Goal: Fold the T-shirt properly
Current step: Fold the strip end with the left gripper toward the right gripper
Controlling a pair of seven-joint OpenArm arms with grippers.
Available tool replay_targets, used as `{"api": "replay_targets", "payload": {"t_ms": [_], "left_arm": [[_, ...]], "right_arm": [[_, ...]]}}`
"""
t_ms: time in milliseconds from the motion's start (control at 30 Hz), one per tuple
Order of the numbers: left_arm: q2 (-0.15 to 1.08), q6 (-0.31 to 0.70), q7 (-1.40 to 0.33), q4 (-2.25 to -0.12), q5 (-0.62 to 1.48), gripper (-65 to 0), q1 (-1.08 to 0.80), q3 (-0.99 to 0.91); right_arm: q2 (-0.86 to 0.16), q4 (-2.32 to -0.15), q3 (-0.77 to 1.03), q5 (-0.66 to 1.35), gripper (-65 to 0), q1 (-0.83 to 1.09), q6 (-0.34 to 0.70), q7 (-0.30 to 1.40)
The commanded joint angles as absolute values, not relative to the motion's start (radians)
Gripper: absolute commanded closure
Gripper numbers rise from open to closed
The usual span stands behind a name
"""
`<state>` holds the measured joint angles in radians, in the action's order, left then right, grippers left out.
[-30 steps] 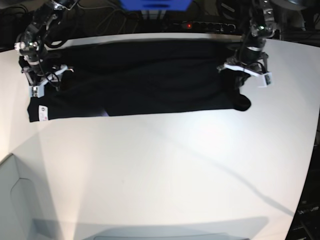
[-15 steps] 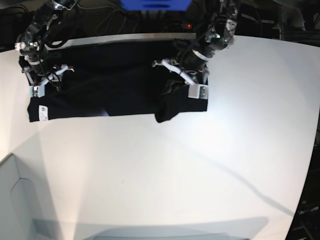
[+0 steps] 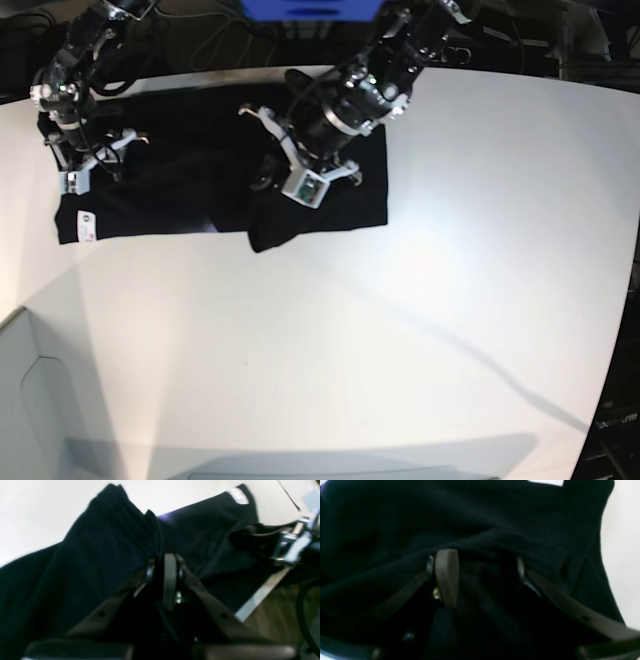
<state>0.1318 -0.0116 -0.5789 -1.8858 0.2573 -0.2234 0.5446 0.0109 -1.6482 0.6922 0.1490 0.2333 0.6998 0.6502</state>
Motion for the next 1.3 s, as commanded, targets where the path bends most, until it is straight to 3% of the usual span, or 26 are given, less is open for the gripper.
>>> {"api": "replay_targets", "payload": {"t_ms": [0,300,967,1033,1200,1267], "left_arm": [[0.122,-0.005,-0.556,-1.880,0.249,0.0,-0.209,0.565],[0.116,-0.005,-0.553,-1.728,0.225,0.0,-0.093,0.722],[0.016,-0.007,-0.559,-1.626,0.223,-0.2,-0.015,0.722],[0.015,-0.015,-0.561,-1.626,0.223,-3.5,-0.015,0.720],[0.013,-0.130,-0.558,-1.635,0.229,-30.0,-0.015,0.728],[0.015,-0.133,-0.553,-1.655,0.232,-34.9,-0.015,0.728]], "right_arm": [[0.001,-1.661,0.693,0.162,-29.8,0.231,0.698,0.631],[-0.001,-1.661,0.693,0.162,-29.8,0.231,0.698,0.633],[-0.004,-1.661,0.693,0.162,-29.8,0.231,0.698,0.634],[-0.004,-1.661,0.693,0.162,-29.8,0.231,0.698,0.634],[-0.005,-1.661,0.693,0.162,-29.8,0.231,0.698,0.634],[-0.005,-1.661,0.693,0.162,-29.8,0.231,0.698,0.634]]}}
